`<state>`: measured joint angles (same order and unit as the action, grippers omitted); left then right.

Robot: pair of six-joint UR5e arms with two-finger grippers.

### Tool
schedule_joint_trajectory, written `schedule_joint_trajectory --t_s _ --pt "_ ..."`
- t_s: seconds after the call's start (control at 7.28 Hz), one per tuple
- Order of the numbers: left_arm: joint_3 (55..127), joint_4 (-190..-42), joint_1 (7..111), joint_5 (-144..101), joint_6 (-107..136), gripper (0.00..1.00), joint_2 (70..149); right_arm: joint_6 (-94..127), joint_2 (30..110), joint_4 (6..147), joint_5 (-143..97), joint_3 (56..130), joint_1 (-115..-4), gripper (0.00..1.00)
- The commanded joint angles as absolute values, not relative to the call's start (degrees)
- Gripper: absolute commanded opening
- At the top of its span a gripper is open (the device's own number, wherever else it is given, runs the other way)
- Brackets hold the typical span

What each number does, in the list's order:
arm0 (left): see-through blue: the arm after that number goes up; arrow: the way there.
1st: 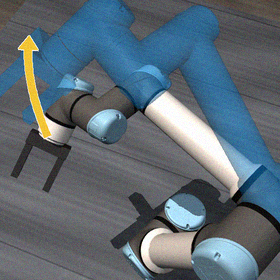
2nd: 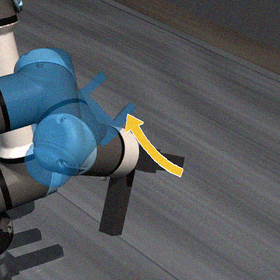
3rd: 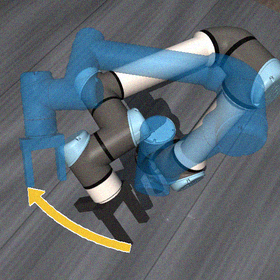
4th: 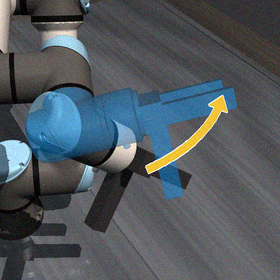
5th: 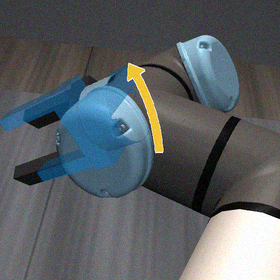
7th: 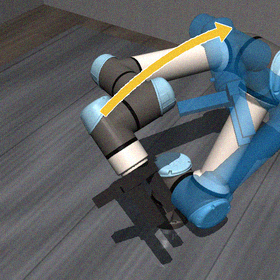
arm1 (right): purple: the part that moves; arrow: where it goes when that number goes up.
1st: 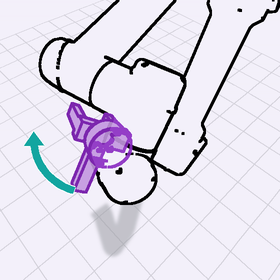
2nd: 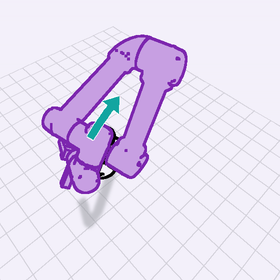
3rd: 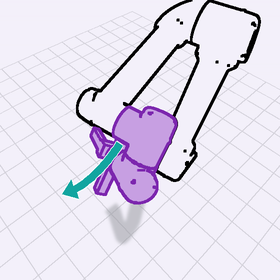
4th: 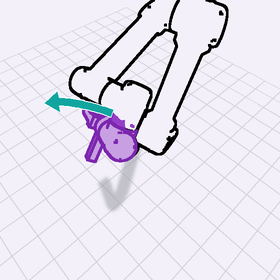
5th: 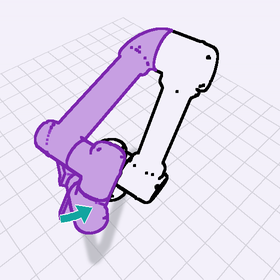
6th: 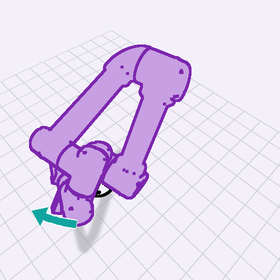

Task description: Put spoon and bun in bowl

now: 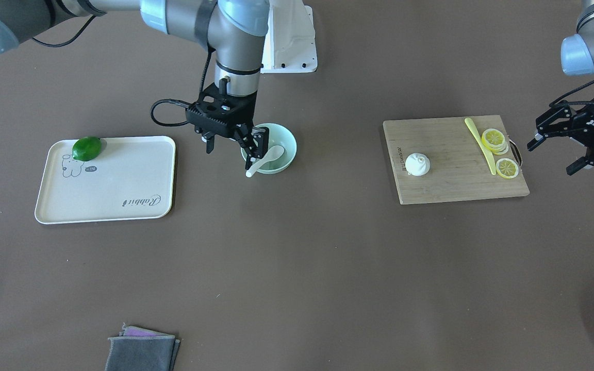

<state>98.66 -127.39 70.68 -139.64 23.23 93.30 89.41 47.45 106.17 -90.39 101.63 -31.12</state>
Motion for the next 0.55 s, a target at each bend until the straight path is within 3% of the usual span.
schedule_joint_trajectory --t_s 0.0,0.41 --pt "99.05 -129.45 66.73 -138.61 35.81 0.99 93.34 70.23 54.46 102.86 -102.86 104.24 -42.74 1.00" --pt "102.65 -129.55 53.21 -122.91 44.81 0.99 93.16 45.33 71.50 87.72 -118.97 103.89 -57.88 1.00"
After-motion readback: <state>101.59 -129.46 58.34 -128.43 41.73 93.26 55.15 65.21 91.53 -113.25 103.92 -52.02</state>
